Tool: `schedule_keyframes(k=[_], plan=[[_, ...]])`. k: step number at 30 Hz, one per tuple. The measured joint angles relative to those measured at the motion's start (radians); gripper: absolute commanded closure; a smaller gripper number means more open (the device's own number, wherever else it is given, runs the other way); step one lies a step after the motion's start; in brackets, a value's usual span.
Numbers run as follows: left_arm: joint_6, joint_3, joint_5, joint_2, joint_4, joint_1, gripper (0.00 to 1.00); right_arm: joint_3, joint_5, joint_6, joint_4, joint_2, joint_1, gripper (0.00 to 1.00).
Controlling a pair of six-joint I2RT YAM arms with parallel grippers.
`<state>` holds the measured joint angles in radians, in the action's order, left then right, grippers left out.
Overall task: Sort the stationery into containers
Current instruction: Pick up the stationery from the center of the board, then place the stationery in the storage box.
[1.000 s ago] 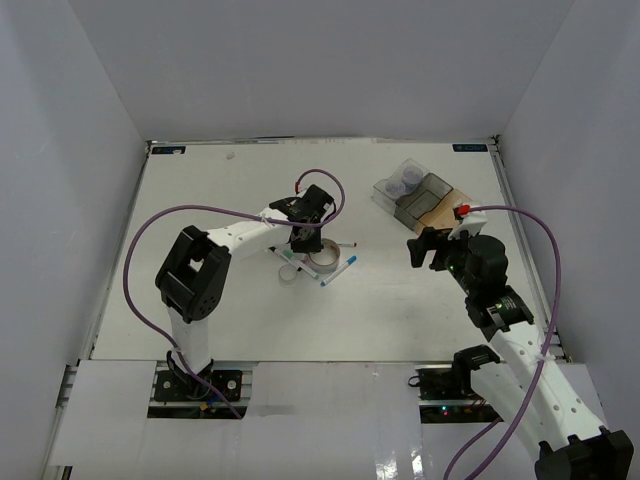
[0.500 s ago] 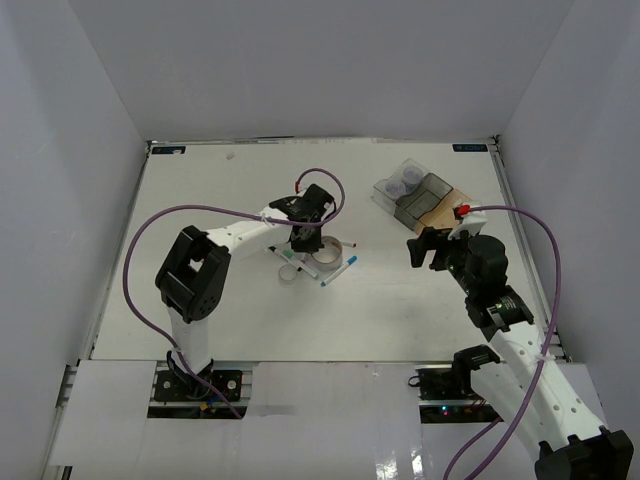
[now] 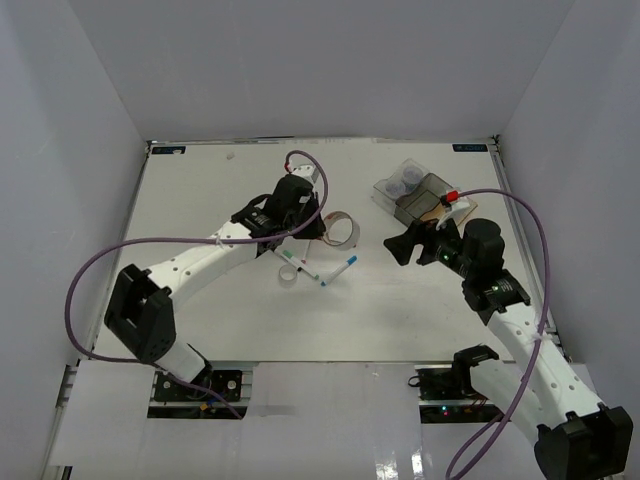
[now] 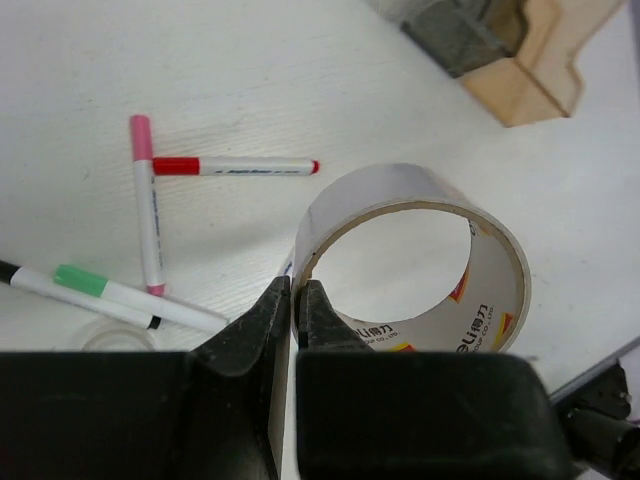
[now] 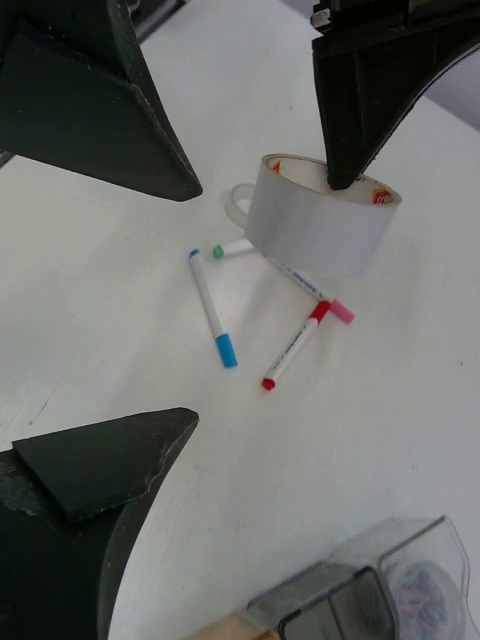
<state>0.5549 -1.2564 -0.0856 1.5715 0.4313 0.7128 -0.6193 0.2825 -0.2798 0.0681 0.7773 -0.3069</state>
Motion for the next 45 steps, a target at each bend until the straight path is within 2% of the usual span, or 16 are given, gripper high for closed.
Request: schedule_keyframes(k=[4, 9, 21, 27, 30, 33, 34, 35, 36, 38, 39, 42, 43, 45], plan=[[-0.037, 0.091, 0.071, -0.114, -0.122, 0.004, 0.98, -0.021, 0.101, -0.067, -0.053, 0.072, -0.004, 0.1], [-0.064, 0.19, 0.12, -0.177, -0.232, 0.005, 0.98, -0.062, 0.156, -0.129, -0.113, 0.145, -0.039, 0.1], [-0.085, 0.224, 0.152, -0.209, -0.32, 0.006, 0.98, -0.131, 0.174, -0.188, -0.211, 0.303, -0.166, 0.1], [-0.094, 0.237, 0.156, -0.225, -0.341, 0.007, 0.97, -0.133, 0.172, -0.195, -0.23, 0.352, -0.185, 0.0], [-0.095, 0.246, 0.161, -0.225, -0.357, 0.007, 0.94, -0.14, 0.174, -0.195, -0.237, 0.361, -0.188, 0.23], [-0.098, 0.257, 0.162, -0.225, -0.359, 0.008, 0.87, -0.146, 0.174, -0.198, -0.249, 0.362, -0.191, 0.39], [-0.099, 0.26, 0.162, -0.225, -0.359, 0.009, 0.85, -0.146, 0.173, -0.199, -0.253, 0.362, -0.191, 0.5], [-0.099, 0.261, 0.162, -0.225, -0.359, 0.01, 0.83, -0.146, 0.169, -0.196, -0.254, 0.362, -0.191, 0.56], [-0.102, 0.262, 0.162, -0.225, -0.359, 0.01, 0.74, -0.146, 0.162, -0.205, -0.252, 0.362, -0.191, 0.65], [-0.103, 0.262, 0.161, -0.225, -0.363, 0.01, 0.62, -0.146, 0.159, -0.203, -0.251, 0.362, -0.191, 0.71], [-0.105, 0.262, 0.162, -0.225, -0.364, 0.01, 0.49, -0.146, 0.156, -0.199, -0.251, 0.362, -0.191, 0.73], [-0.108, 0.262, 0.16, -0.225, -0.361, 0.01, 0.28, -0.146, 0.133, -0.18, -0.236, 0.362, -0.193, 0.78], [-0.109, 0.262, 0.156, -0.225, -0.357, 0.01, 0.15, -0.148, 0.118, -0.174, -0.226, 0.362, -0.193, 0.8], [-0.108, 0.259, 0.141, -0.225, -0.339, 0.01, 0.06, -0.154, 0.072, -0.153, -0.195, 0.361, -0.193, 0.83]])
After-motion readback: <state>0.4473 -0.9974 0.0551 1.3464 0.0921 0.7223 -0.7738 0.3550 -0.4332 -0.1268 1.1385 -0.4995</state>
